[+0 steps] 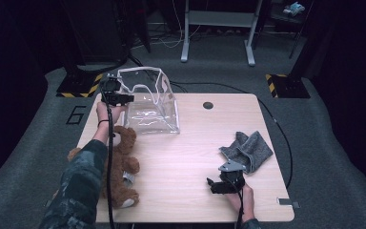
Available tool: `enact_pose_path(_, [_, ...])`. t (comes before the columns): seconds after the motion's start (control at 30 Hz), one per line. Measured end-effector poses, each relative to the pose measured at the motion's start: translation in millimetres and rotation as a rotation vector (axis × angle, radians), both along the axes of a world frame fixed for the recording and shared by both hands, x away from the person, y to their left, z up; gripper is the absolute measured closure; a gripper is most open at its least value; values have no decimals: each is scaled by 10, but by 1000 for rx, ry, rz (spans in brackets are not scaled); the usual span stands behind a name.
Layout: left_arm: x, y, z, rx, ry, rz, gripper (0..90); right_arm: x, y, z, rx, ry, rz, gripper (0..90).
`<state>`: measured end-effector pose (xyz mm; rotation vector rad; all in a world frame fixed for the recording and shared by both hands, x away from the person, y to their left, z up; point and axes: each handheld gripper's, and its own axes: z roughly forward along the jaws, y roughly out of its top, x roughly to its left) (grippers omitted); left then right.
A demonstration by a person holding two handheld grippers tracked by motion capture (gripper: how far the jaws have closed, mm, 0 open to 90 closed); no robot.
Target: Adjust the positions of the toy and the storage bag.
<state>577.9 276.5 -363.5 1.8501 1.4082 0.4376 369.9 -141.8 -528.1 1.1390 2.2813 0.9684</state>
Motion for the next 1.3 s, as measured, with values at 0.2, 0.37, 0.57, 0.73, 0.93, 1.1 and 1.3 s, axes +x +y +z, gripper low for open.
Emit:
enact_pose_path(0.2, [4,-170,-21,-7,4,-56,733,-2,2,-1,0,-3,-1,107])
enact_pose_path(0.37, [-24,-287,-25,-12,-2,-85,737,-2,2,-1,0,-3,-1,107])
enact_pose_path(0.57, [-105,-441,-19,-18,-21,-104,748,-4,3,-1,-1,-3,-2,107])
enact_pose_path(0.73, [-194,-563,-12,-6,-33,-118,759,-4,2,-1,0,-3,-3,106])
enact_pose_path(0.93, [-318,-579,50,39,-30,-121,796,-1,1,0,0,0,-3,106])
enact_pose_path(1.1, [-380,-525,52,40,-27,-118,801,-1,0,0,0,0,-2,106])
enact_pose_path(1.3, [-444,-530,151,76,-54,-82,583,8,-4,1,1,5,3,105])
